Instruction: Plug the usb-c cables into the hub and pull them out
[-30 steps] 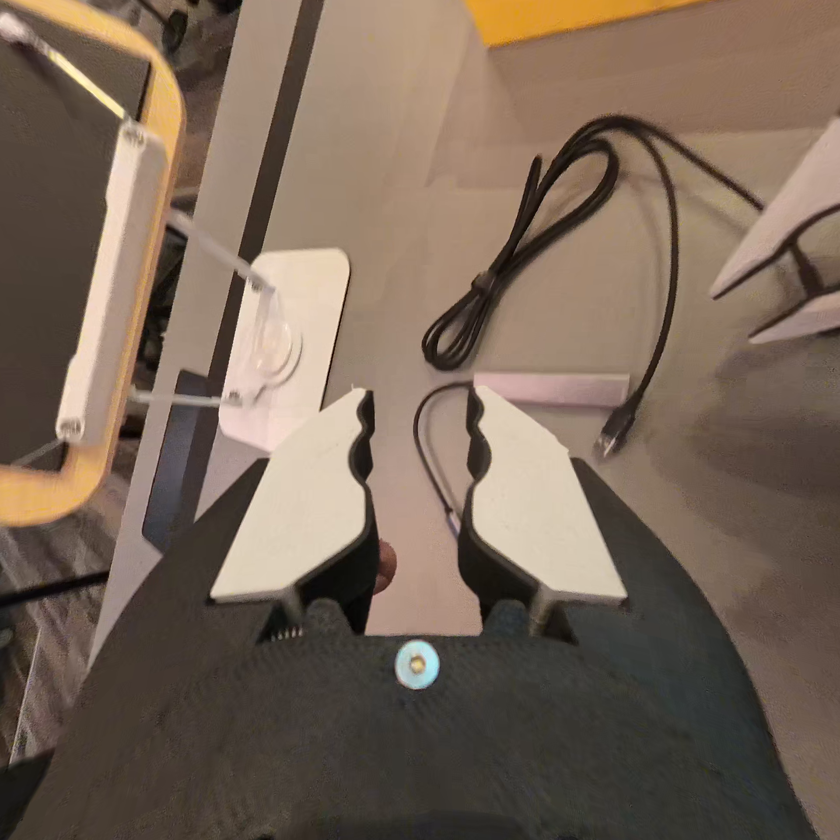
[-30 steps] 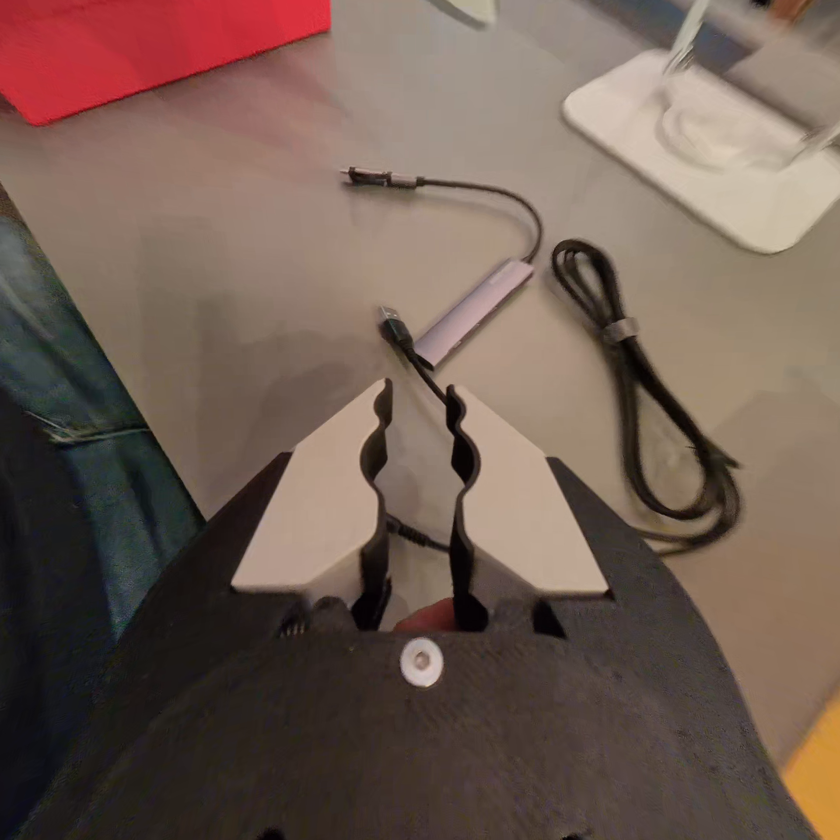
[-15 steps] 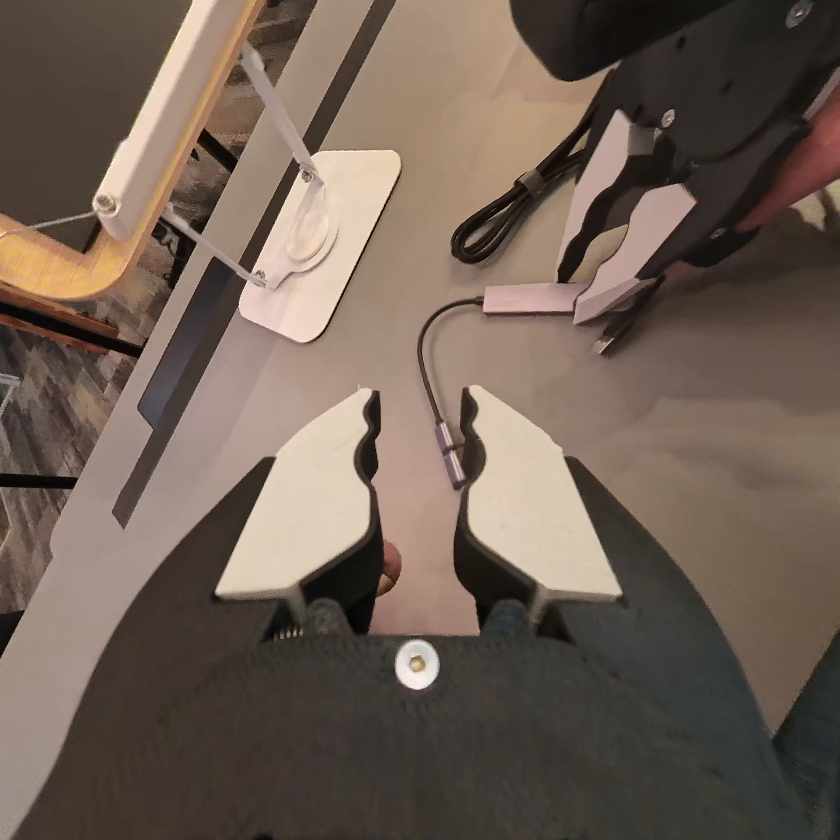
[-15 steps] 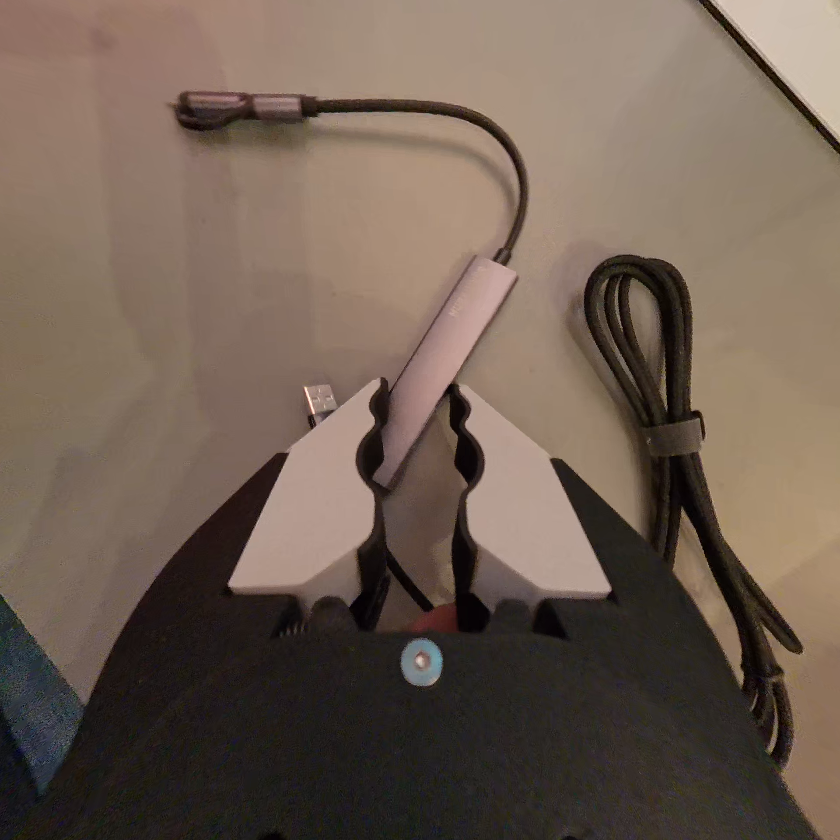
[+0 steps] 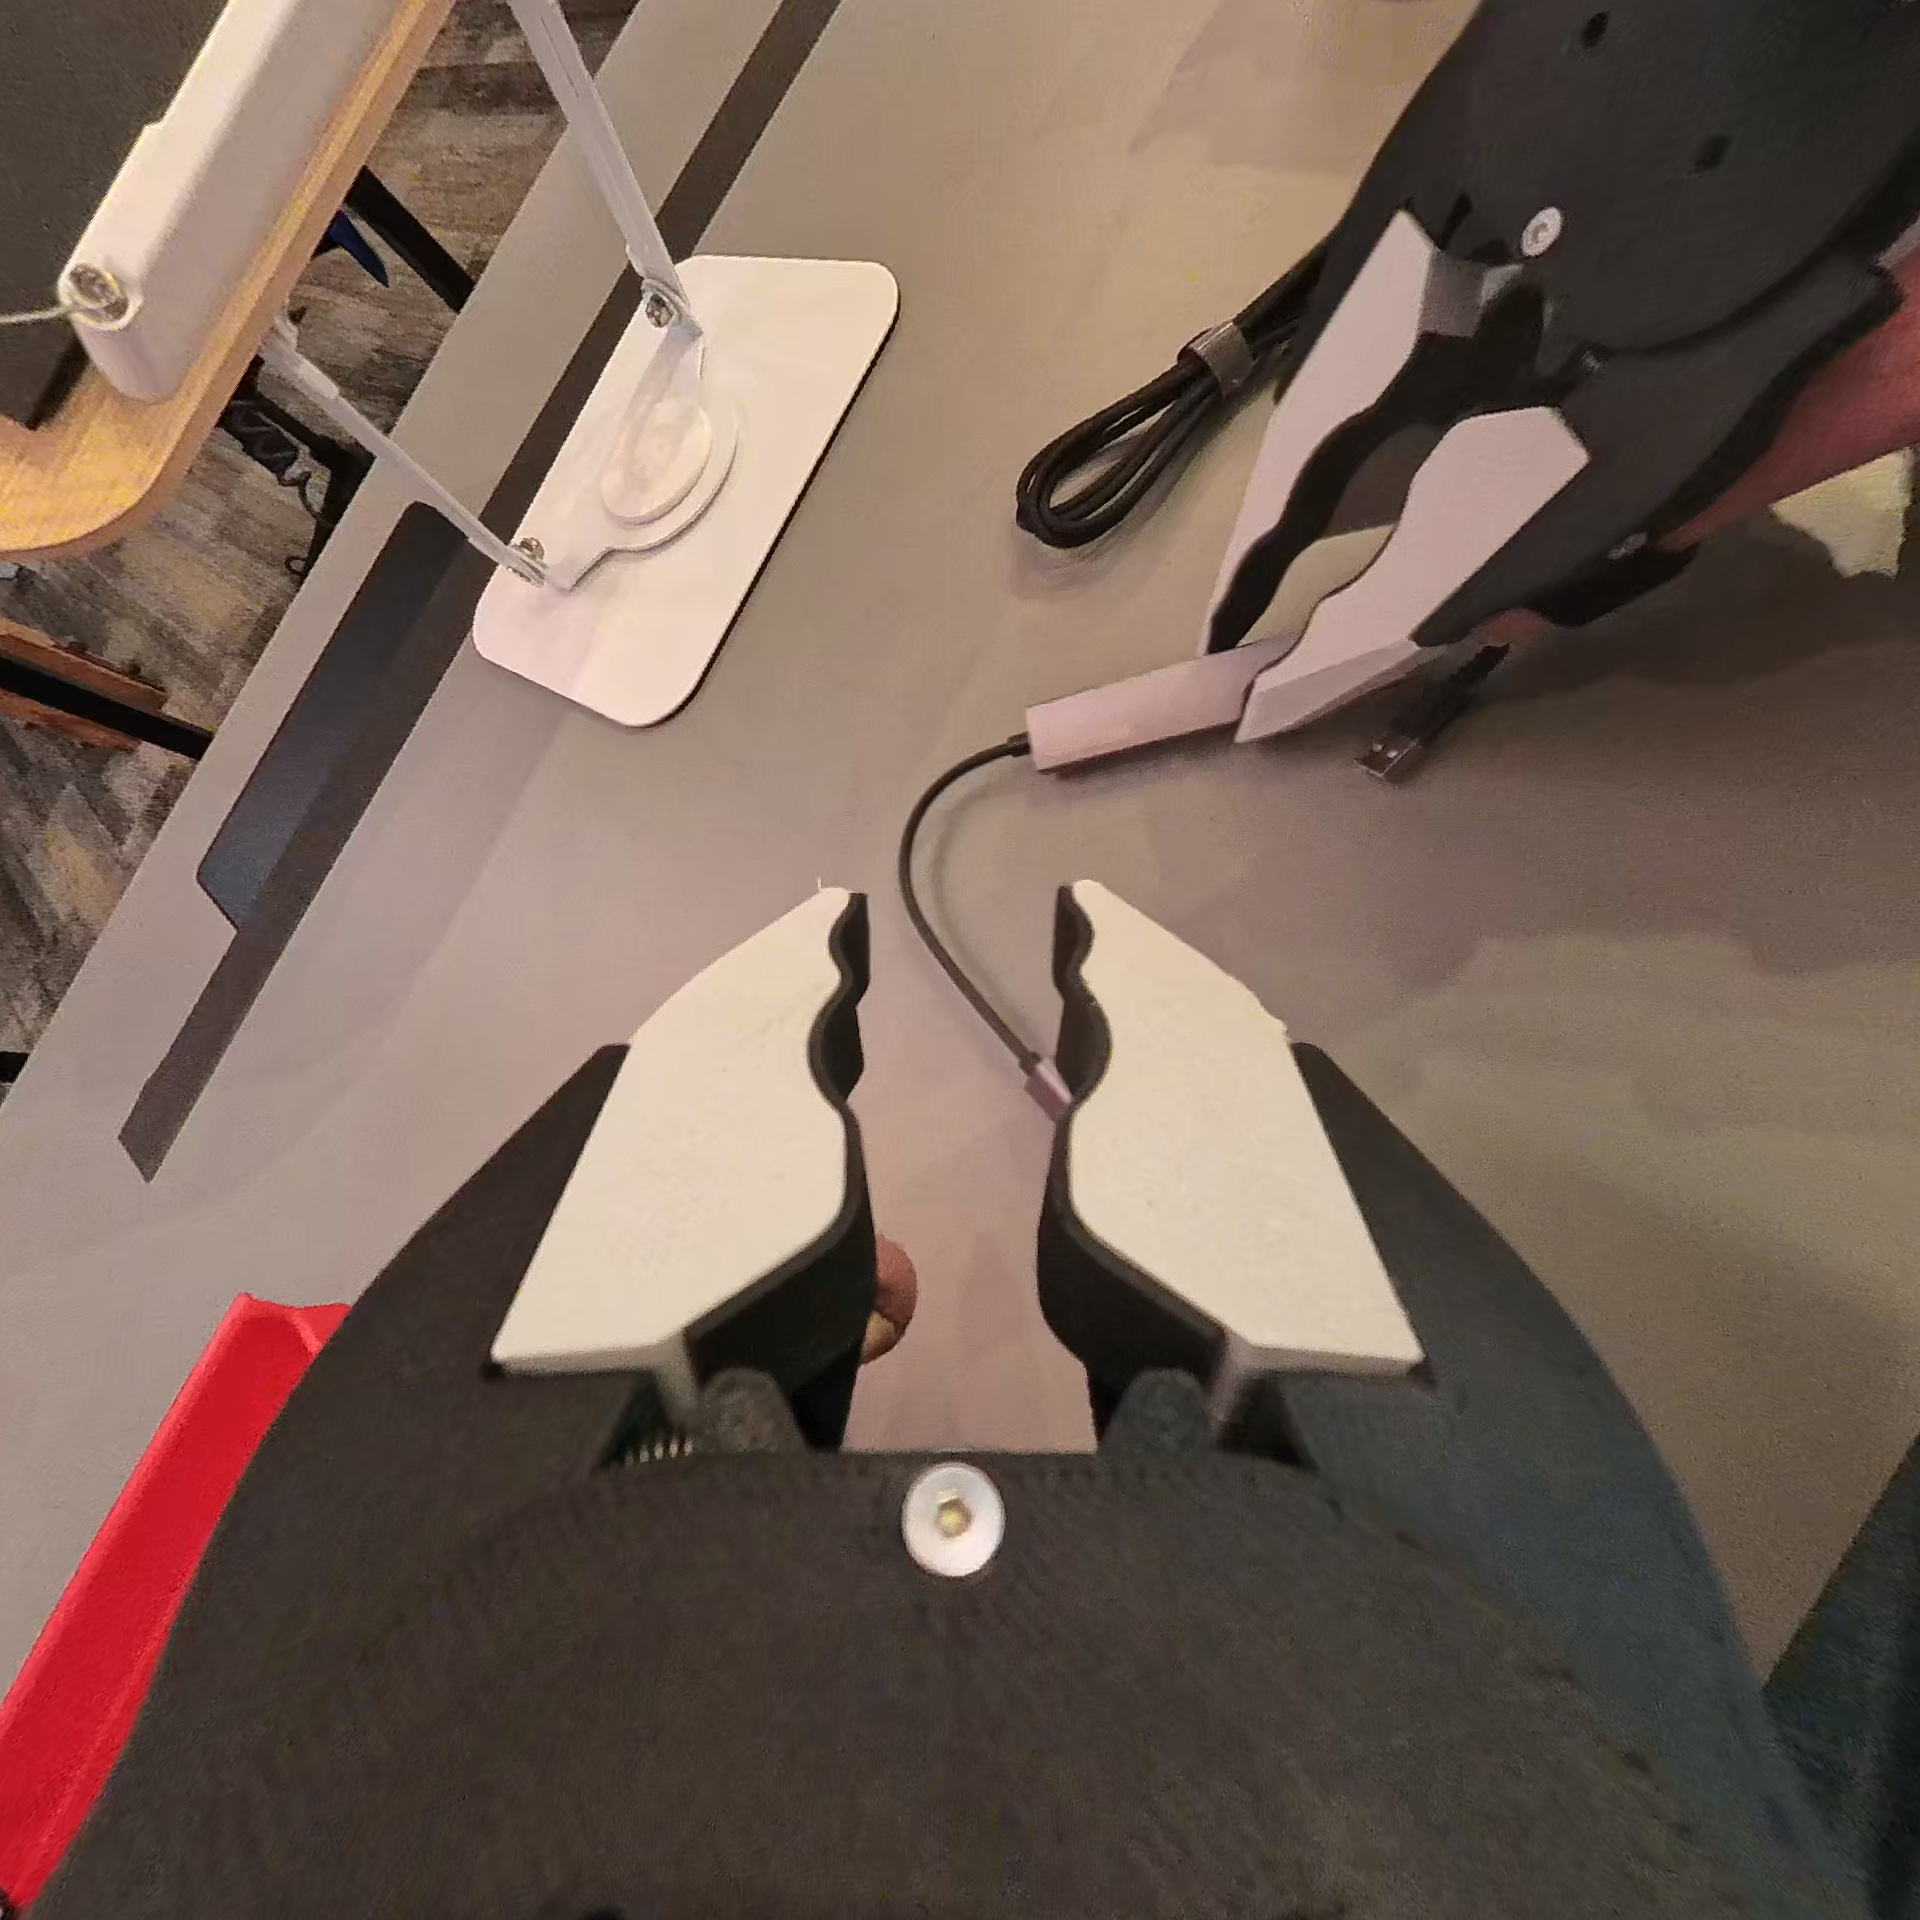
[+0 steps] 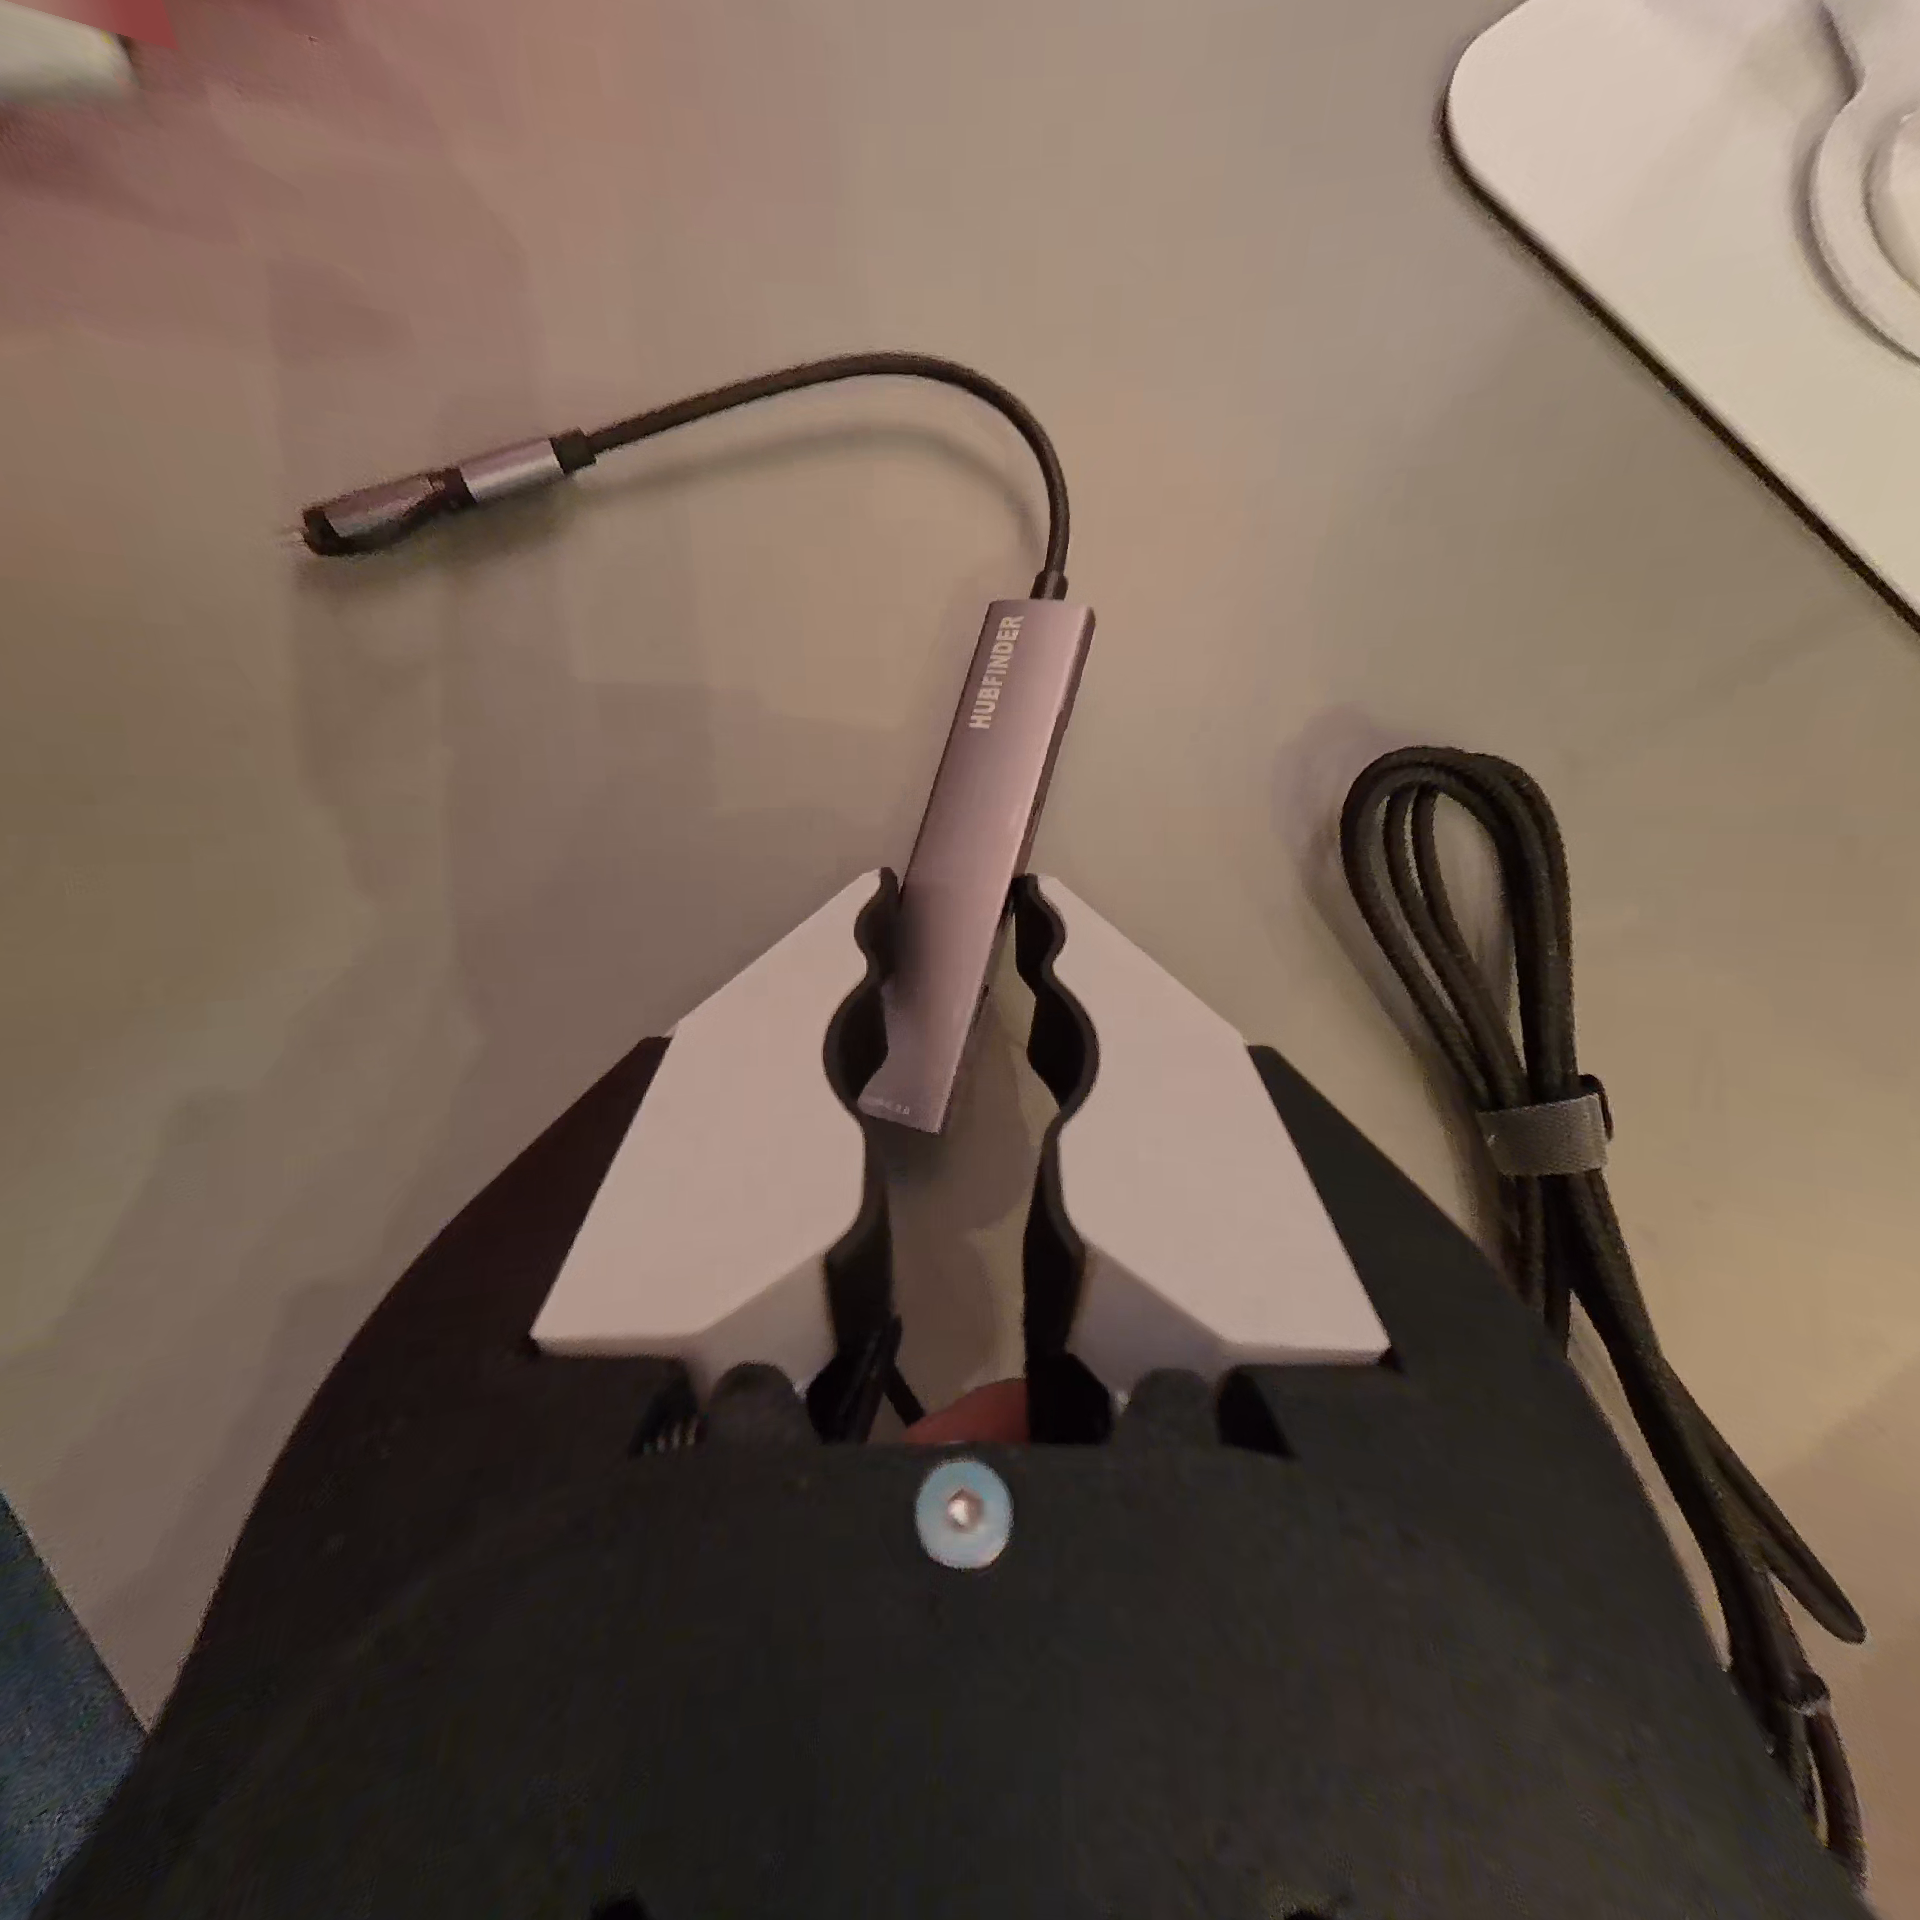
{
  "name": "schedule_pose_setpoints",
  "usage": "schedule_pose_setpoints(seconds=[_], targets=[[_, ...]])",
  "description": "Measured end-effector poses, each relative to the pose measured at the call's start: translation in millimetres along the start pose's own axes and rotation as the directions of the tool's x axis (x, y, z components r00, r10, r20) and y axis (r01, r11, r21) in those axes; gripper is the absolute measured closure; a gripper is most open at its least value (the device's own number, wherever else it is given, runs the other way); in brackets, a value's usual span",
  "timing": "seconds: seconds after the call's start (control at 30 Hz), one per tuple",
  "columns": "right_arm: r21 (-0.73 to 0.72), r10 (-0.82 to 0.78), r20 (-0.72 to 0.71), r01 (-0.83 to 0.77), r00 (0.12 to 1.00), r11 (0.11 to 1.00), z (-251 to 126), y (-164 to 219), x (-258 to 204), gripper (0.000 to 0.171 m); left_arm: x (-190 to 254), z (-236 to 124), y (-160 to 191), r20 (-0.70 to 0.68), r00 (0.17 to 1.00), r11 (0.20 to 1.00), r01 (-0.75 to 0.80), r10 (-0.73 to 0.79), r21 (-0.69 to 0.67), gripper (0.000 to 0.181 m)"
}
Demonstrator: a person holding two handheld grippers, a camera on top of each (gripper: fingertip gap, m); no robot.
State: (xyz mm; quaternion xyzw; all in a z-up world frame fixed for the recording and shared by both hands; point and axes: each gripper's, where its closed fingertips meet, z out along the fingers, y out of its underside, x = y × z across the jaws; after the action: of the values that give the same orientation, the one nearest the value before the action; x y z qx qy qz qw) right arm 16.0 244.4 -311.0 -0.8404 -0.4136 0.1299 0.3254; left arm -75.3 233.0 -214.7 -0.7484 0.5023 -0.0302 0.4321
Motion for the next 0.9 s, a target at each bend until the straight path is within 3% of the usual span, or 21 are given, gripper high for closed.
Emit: schedule_pose_setpoints(seconds=[0.17,0.27,0.33,0.37,0.4,0.5,0.67,0.8,0.9], targets=[[0.125,0.089,0.066,-0.097,0.994,0.988,-10.3,-20.8,0.4,0.152,15.8,7.5,-2.0,-0.014,1.000,1.000,0.011,-0.010,0.013,0.145],[0.180,0.134,0.111,-0.152,0.985,0.972,-18.6,-29.1,0.0,0.153,35.2,14.3,-3.9,-0.113,0.986,0.992,0.124,-0.121,0.017,0.148],[0.204,0.159,0.136,-0.184,0.978,0.962,-23.4,-31.2,-0.8,0.153,52.8,16.9,-8.3,-0.248,0.929,0.958,0.285,-0.275,0.008,0.148],[0.218,0.168,0.152,-0.199,0.974,0.955,-26.3,-32.5,-1.5,0.166,61.1,17.0,-12.6,-0.320,0.880,0.929,0.371,-0.350,0.004,0.150],[0.233,0.179,0.168,-0.216,0.969,0.948,-28.9,-33.9,-2.0,0.166,69.0,16.7,-16.4,-0.391,0.823,0.896,0.443,-0.412,-0.011,0.151],[0.217,0.182,0.196,-0.224,0.964,0.950,-30.3,-30.2,-5.5,0.166,78.6,21.0,-24.1,-0.487,0.679,0.794,0.605,-0.549,-0.051,0.148],[0.231,0.181,0.225,-0.233,0.957,0.945,-29.9,-30.0,-11.2,0.166,87.2,39.6,-15.2,-0.466,0.653,0.763,0.642,-0.597,-0.078,0.141],[0.310,0.215,0.338,-0.324,0.916,0.894,-48.0,-49.4,-20.0,0.166,79.6,41.8,-18.9,-0.465,0.626,0.711,0.703,-0.626,-0.012,0.138],[0.367,0.221,0.427,-0.392,0.877,0.844,-66.9,-66.9,-27.8,0.166,66.3,33.5,-32.6,-0.514,0.572,0.629,0.773,-0.640,0.077,0.137]])
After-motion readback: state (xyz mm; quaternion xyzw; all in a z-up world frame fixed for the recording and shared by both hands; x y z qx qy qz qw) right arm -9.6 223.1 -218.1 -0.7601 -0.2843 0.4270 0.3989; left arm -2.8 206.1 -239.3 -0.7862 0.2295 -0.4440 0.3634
